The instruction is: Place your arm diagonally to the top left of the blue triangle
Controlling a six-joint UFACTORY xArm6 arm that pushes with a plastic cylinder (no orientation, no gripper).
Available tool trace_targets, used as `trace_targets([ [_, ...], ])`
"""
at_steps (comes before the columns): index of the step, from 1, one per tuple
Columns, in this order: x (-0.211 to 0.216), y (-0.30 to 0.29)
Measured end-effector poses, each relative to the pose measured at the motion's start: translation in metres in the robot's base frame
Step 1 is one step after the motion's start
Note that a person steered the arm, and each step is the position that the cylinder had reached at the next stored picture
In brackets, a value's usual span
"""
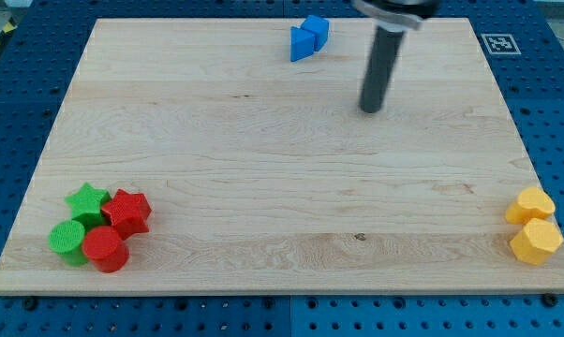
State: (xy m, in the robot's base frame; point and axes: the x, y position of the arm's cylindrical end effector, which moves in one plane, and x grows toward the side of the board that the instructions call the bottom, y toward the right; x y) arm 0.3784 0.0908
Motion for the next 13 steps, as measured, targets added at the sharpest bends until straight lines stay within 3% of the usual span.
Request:
trace_targets([
  [1,-0.014,-0.069],
  [3,-0.014,-0.094],
  [4,-0.05,-0.137],
  [6,-0.174,-0.155],
  [13,-0.186,-0.152],
])
